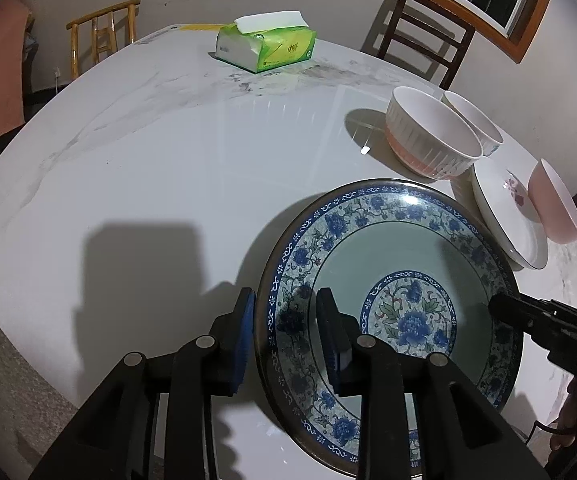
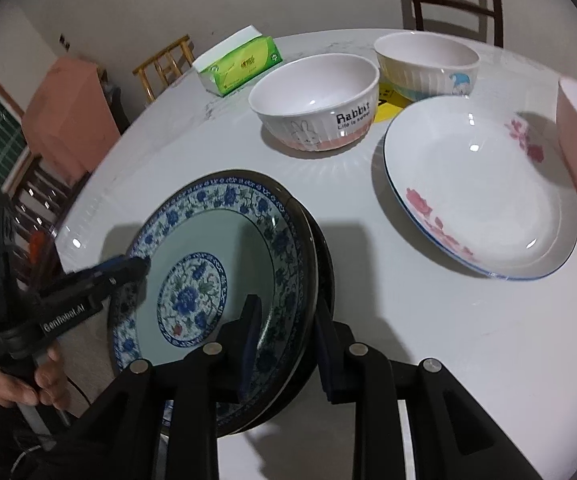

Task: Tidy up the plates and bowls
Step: 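Lower the held plate onto the other blue-and-white plate with the left gripper, then open the left gripper and withdraw it from the stacked plates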

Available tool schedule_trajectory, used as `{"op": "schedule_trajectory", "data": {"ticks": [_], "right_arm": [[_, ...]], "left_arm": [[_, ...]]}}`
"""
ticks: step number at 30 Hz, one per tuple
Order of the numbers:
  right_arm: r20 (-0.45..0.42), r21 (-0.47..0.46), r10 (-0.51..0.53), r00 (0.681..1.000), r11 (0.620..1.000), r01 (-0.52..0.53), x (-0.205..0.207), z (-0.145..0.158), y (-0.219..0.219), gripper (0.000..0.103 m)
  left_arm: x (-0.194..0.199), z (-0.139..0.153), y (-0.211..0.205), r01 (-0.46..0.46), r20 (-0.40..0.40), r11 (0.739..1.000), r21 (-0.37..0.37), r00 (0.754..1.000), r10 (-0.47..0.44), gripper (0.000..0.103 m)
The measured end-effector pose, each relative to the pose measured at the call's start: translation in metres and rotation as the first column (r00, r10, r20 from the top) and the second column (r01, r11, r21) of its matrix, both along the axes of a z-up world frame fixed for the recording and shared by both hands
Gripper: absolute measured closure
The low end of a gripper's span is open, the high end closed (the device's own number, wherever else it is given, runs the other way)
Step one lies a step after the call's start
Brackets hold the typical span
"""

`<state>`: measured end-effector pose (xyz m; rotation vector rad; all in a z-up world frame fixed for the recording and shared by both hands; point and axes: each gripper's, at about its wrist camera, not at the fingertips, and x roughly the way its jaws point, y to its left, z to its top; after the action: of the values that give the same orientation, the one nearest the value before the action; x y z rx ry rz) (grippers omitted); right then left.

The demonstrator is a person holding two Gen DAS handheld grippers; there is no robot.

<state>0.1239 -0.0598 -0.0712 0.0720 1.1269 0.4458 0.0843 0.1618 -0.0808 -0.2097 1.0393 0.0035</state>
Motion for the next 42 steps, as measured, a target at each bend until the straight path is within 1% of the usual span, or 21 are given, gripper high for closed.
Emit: {"op": "schedule_trajectory", "data": {"ticks": [8, 14, 20, 22, 23, 25, 27, 29, 31, 33, 38, 42], "right_arm": [[-0.03, -0.081, 0.014, 0.999, 0.997, -0.017, 0.002, 0.004, 0.009, 0.075], [-0.034, -0.121, -0.005, 0.999, 0.993, 0.001, 0.003, 0.008, 0.005, 0.072], [-0.041, -0.081, -0.031, 0.999, 0.996, 0.028, 0.004, 0.009, -0.005, 0.072], [-0.033, -0.048, -0.043, 0.999, 0.998, 0.041, 0.002, 0.012, -0.013, 0.072], [-0.026, -0.044, -0.047, 0.999, 0.998, 0.046, 0.001, 0.013, -0.014, 0.072], [0.008, -0.037, -0.06, 0.998, 0.997, 0.061, -0.003, 0.017, -0.019, 0.072], [0.029, -0.027, -0.071, 0.997, 0.997, 0.071, -0.008, 0.021, -0.027, 0.072], [0.046, -0.009, -0.084, 0.995, 0.996, 0.085, -0.011, 0.023, -0.035, 0.072], [0.062, 0.005, -0.099, 0.993, 0.995, 0.098, -0.015, 0.028, -0.043, 0.072], [0.083, 0.029, -0.12, 0.989, 0.993, 0.118, -0.019, 0.032, -0.053, 0.072], [0.117, 0.059, -0.156, 0.981, 0.987, 0.15, -0.03, 0.044, -0.077, 0.072], [0.151, 0.077, -0.191, 0.97, 0.98, 0.181, -0.044, 0.055, -0.1, 0.072]], "left_arm": [[-0.002, 0.003, -0.001, -0.008, 0.014, 1.0, 0.005, 1.0, 0.008, 0.075], [-0.003, 0.002, -0.004, -0.007, 0.02, 1.0, 0.01, 1.0, 0.006, 0.07], [-0.004, 0.002, -0.006, -0.006, 0.019, 1.0, 0.022, 1.0, 0.006, 0.067], [-0.006, 0.005, -0.004, -0.022, 0.025, 0.999, 0.037, 0.999, 0.021, 0.062], [-0.006, 0.006, -0.003, -0.029, 0.031, 0.998, 0.048, 0.999, 0.028, 0.061], [-0.008, 0.013, -0.001, -0.051, 0.048, 0.996, 0.078, 0.998, 0.048, 0.06], [-0.009, 0.021, 0.0, -0.072, 0.064, 0.993, 0.098, 0.996, 0.066, 0.055], [-0.013, 0.032, -0.003, -0.089, 0.092, 0.987, 0.133, 0.993, 0.077, 0.053], [-0.015, 0.04, -0.007, -0.097, 0.115, 0.983, 0.157, 0.99, 0.079, 0.043], [-0.019, 0.05, -0.014, -0.095, 0.139, 0.98, 0.174, 0.988, 0.071, 0.039], [-0.025, 0.068, -0.033, -0.085, 0.174, 0.976, 0.2, 0.983, 0.05, 0.037], [-0.031, 0.081, -0.053, -0.061, 0.197, 0.977, 0.202, 0.98, 0.021, 0.035]]}}
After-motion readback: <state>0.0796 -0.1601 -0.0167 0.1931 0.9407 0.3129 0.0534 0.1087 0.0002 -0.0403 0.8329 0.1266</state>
